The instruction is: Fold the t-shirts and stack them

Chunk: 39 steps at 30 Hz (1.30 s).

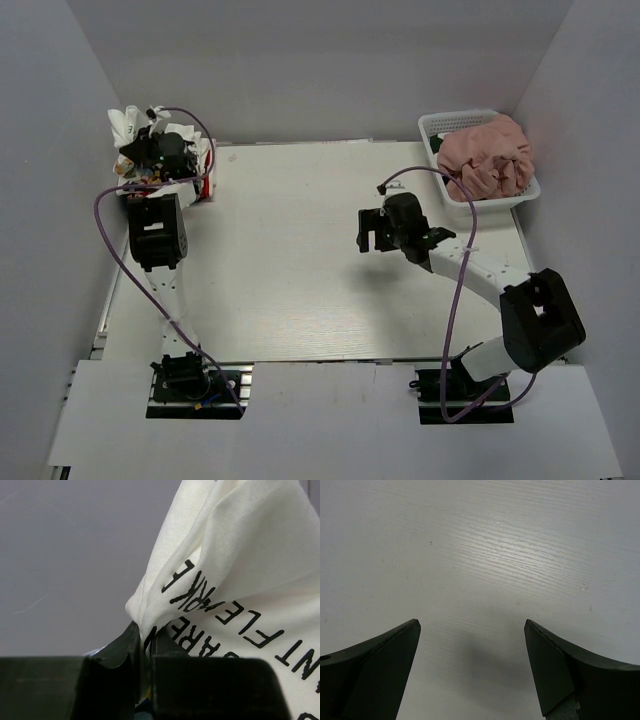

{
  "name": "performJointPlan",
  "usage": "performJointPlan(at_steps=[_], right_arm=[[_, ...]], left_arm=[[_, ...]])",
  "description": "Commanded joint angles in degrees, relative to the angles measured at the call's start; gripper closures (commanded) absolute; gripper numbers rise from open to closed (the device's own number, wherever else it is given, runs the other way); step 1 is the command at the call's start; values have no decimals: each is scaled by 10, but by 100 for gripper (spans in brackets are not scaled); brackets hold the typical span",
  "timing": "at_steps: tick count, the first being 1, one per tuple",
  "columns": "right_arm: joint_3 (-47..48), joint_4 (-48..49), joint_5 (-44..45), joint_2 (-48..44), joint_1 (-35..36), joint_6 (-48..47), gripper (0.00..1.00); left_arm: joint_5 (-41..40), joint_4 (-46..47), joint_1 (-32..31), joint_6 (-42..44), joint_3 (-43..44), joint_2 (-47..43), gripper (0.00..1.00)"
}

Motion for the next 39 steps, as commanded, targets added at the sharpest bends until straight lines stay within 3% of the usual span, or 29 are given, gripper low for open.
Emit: performJointPlan(at_steps=[1,6,10,11,12,13,15,19,24,25,27,34,39], right_arm=[[41,-9,-12,16,-1,-6,10],[53,-16,-21,39,-1,-3,10],[69,-22,-32,62,1,-3,10],[73,-26,-35,64,0,-4,10],[72,-26,-39,66,-1,-3,10],[75,-25,-41,67,1,-3,10],[73,-24,-46,66,1,-4,10],[65,-17,-58,57,1,-4,10],[48,-3,-62,42,1,-7,10],[45,2,-62,42,0,-6,10],[43,4,-81,48,-1,-5,10],[50,3,-77,71,0,-7,10],[68,-8,-76,107,-1,-17,10]], left_arm=[[-1,-8,13,-20,33,20,100],[10,-131,20,-94,107,63,100],[28,-209,25,-124,137,76,56],[33,-209,25,-133,137,76,39],[33,-216,25,-142,143,69,30],[33,-245,25,-153,148,69,10],[39,-273,25,-182,159,58,0],[70,-331,13,-209,159,27,0],[222,-497,6,-321,174,-4,0],[281,-514,6,-321,174,-5,0],[309,-529,1,-321,180,-5,0],[351,-604,1,-345,314,101,0],[421,-616,1,-360,326,124,0]])
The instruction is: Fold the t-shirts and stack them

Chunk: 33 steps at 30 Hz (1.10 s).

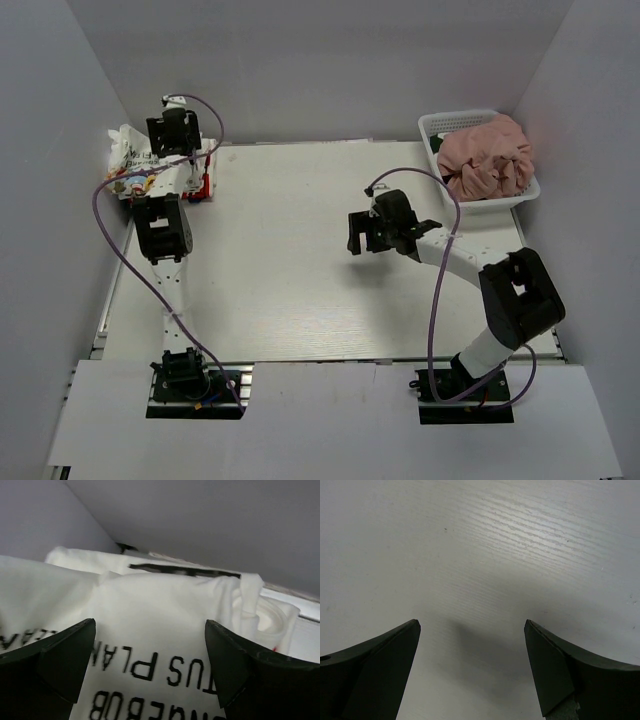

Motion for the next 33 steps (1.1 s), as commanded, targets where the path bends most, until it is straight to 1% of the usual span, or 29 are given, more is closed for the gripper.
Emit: performJointPlan(at_steps=[1,5,6,8,9,11,17,21,22,27,28,30,31,33], right_arm=[[29,3,-4,27,0,-14,10],[34,-9,0,35,-1,-18,10],[32,-9,1,34,0,-19,10],[28,-7,0,30,-1,-17,10],[27,-8,0,27,-2,-18,10],[23,-5,20,23,-3,-17,10],[21,-4,19,19,-2,-13,10],[21,-5,16,17,-1,-12,10],[21,-5,9,14,-1,-11,10],[17,-2,9,3,2,-11,10],[14,-3,-9,-8,1,-11,10],[8,2,-14,-25,3,-8,10],[-9,6,-21,-50,2,-10,10],[-19,20,-21,-73,3,-7,10]], left_arm=[[89,-47,-3,-19,3,7,0],[134,-52,-3,-27,-10,18,0],[167,-57,-3,-27,-10,18,0],[196,-69,-3,-27,-10,25,0],[226,-70,-8,-27,-10,30,0],[249,-70,-8,-27,-17,30,0],[285,-76,-32,-15,-30,30,1],[291,-81,-47,-4,-30,24,3],[291,-86,-47,-4,-35,6,4],[298,-74,-53,-15,-79,-63,4],[282,-66,-53,-31,-86,-94,0],[253,-66,-53,-45,-98,-123,0],[226,-83,-53,-58,-98,-152,0],[203,-104,-53,-77,-105,-185,0]])
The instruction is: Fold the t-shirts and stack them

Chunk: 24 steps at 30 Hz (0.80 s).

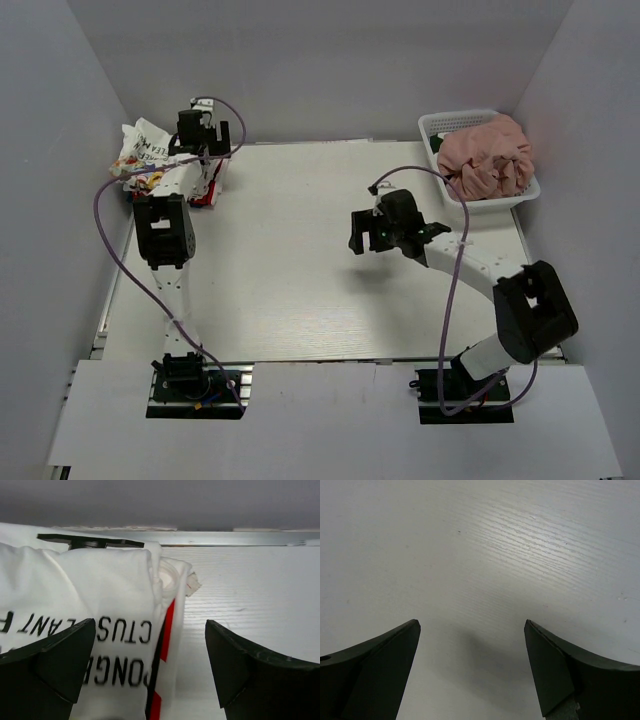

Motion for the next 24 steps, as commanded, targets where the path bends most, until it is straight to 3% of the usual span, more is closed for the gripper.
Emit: performJointPlan(at_steps=[1,8,11,15,17,19,21,24], right_arm=[[-22,27,-15,-71,2,-2,10],[-68,26,-18,-173,1,29,10],[-98,27,-2,-211,1,59,10],[-136,44,0,-281,0,82,10],[-160,47,4,-306,0,90,10],[-171,38,36,-331,0,104,10],[-183,32,43,-347,0,107,10],[-198,40,36,-364,0,111,10]], left_arm=[[-28,-49,-11,-51,-21,-128,0],[-71,-136,-11,-128,-100,-333,0],[-77,-185,-11,-205,-155,-392,0],[-31,-224,-11,-327,-323,-508,0],[20,-184,-11,-346,-411,-599,0],[21,-157,-11,-358,-532,-658,0],[-2,-155,-11,-358,-585,-719,0],[-42,-179,-11,-353,-585,-737,0]])
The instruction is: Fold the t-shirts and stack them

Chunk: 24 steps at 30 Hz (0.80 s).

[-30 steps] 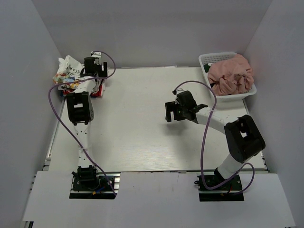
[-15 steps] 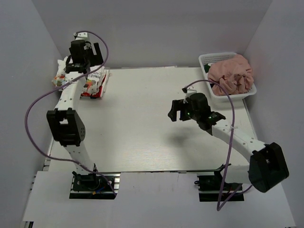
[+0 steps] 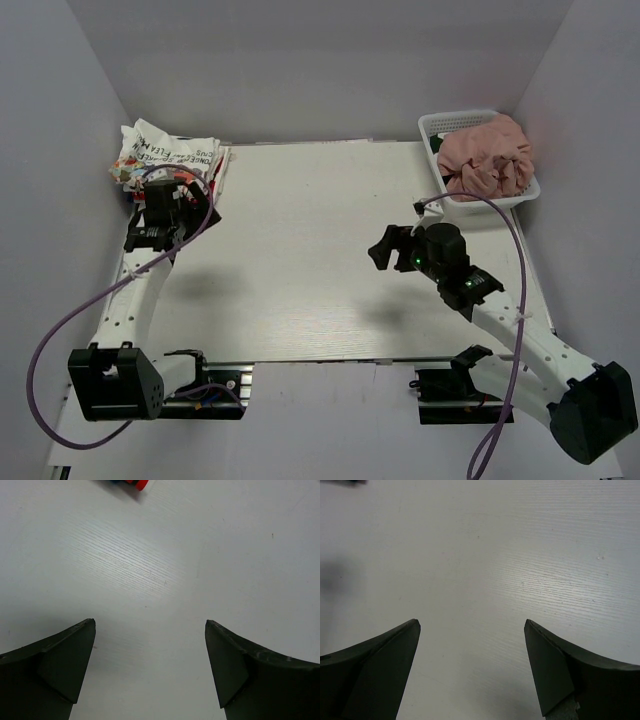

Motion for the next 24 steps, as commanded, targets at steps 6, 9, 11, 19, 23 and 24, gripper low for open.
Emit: performJointPlan(at_steps=[6,9,11,19,23,24], right_arm=[[-17,51,-9,-4,0,4,10],[-9,63,-33,19,0,-3,10],[-6,72,-40,44,0,-11,10],[4,130,-36,107,-1,-32,10],[42,140,-38,159,-1,-54,10],[50,128,-40,188,-2,-57,10]], left_arm=[[-42,143,0,46,44,26,0],[-88,245,5,119,79,126,0],[-106,272,13,184,137,191,0],[-185,413,19,338,401,494,0],[-213,402,25,346,543,629,0],[-224,402,32,346,567,672,0]])
